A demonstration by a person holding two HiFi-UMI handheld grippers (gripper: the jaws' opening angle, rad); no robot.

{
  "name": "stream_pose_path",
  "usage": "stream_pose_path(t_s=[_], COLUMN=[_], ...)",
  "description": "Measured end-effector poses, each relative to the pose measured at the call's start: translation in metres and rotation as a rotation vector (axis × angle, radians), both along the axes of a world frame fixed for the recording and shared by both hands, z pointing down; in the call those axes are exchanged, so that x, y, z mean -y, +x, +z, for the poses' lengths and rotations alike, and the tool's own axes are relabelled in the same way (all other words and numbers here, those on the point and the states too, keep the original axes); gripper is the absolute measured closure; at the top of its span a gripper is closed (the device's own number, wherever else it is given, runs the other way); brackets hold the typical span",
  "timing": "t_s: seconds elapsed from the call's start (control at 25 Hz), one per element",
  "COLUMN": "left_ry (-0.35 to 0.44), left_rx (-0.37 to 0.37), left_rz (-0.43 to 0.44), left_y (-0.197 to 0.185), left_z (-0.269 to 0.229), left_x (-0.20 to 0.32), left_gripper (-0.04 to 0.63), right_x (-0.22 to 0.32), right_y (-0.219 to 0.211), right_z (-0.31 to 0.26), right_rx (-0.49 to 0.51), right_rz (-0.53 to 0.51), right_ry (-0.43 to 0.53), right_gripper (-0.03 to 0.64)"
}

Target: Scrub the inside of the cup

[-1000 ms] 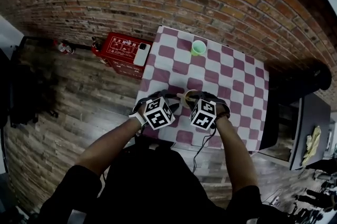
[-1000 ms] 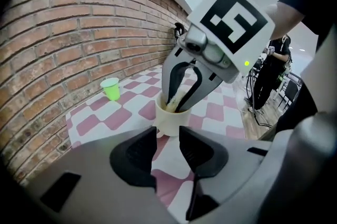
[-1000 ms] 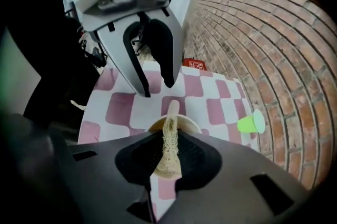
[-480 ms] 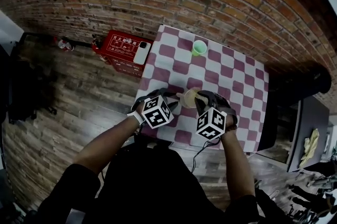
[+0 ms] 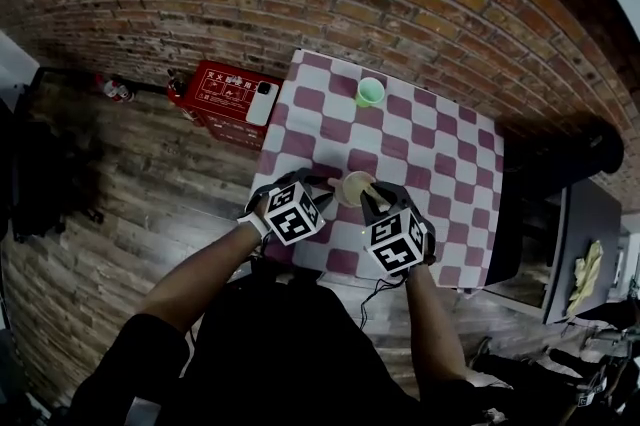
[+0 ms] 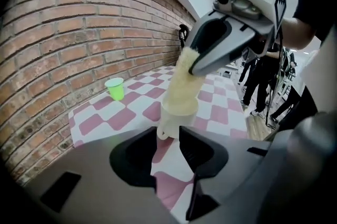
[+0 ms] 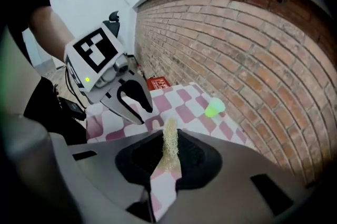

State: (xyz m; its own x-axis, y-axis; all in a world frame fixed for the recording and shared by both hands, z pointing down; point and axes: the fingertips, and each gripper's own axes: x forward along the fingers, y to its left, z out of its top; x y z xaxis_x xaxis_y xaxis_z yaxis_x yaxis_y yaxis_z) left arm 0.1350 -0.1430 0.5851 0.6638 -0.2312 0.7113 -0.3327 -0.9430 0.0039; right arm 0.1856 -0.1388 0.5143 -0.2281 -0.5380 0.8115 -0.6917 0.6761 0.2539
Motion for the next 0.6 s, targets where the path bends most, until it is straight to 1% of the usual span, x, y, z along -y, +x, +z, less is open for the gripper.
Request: stream_pose_path(t_s=[0.12, 0.2, 0.36, 0.48, 0.6], left_ry=[0.012, 0.016, 0.026, 0.065, 0.116], left_rx=[0.011, 0.035, 0.070, 0.107, 0.166], left_rz=[0.011, 0.015, 0.038, 0.123, 0.198], left_y=[0.002, 0.002, 0.005, 0.010, 0.016], left_z=[0.003, 0.009, 0.019, 0.024, 0.028], left_x=[0.001, 0.005, 0.010, 0.007, 0.006], left_gripper=[0.456, 0.456, 0.456, 0.456, 0.456], right_x=[0.004, 0.009, 0.015, 0.017, 0.019], right_y=[-0.001, 0.001, 0.002, 0.004, 0.006], right_z=[0.034, 0.053, 0.082, 0.092, 0.093], right_rx=[-0.042, -0.073, -0.080, -0.087, -0.106], right_rz=[0.016, 0.022, 0.053, 0.080, 0.089], right_ry=[-0.055, -0.088, -0.173, -0.206, -0.199], right_gripper=[0.540, 0.540, 0.540, 0.540, 0.540])
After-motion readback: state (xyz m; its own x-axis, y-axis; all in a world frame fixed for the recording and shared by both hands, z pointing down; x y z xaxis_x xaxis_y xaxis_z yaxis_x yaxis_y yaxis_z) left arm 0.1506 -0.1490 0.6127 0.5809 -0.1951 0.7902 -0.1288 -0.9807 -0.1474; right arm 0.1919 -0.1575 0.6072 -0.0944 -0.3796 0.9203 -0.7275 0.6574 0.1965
